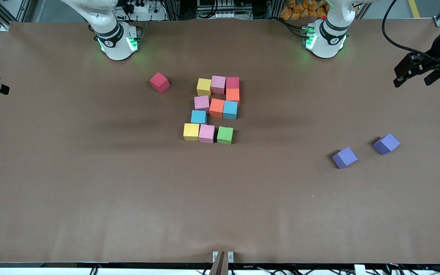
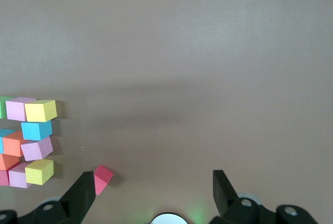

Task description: Form number 2 with 11 blocks

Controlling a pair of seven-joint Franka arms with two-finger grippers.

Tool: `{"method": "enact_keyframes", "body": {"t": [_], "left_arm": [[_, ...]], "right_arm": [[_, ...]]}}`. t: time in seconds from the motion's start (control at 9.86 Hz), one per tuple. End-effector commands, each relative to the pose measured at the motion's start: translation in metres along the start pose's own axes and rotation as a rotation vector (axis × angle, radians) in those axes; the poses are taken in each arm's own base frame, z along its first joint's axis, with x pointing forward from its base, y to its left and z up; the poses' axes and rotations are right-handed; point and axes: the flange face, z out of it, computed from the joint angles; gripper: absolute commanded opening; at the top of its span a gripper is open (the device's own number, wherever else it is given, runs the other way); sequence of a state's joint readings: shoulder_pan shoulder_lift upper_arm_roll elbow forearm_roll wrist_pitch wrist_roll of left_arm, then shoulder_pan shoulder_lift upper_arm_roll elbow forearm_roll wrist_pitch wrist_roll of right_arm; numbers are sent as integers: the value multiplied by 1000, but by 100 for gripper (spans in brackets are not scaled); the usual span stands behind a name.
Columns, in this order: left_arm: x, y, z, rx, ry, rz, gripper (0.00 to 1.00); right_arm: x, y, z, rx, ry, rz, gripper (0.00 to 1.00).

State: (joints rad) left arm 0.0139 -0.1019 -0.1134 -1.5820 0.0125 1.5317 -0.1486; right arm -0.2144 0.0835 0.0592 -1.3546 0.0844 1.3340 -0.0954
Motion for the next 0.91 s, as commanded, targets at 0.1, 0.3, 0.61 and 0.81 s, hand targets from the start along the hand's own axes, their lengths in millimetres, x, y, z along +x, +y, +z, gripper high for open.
{"method": "enact_keyframes", "body": {"t": [0.1, 0.3, 0.61, 0.81], "left_arm": [[1, -15, 1, -1, 0, -7, 81], [1, -22, 2, -1, -10, -29, 81], [5, -21, 7, -6, -21, -22, 81], [9, -23, 11, -15, -27, -34, 81]], "right_arm": [[-6, -4, -7, -32, 5, 14, 100], [-7, -2, -8, -49, 7, 18, 100], [-9, -2, -10, -44, 6, 21, 100], [-13, -6, -14, -40, 11, 15, 100]]}}
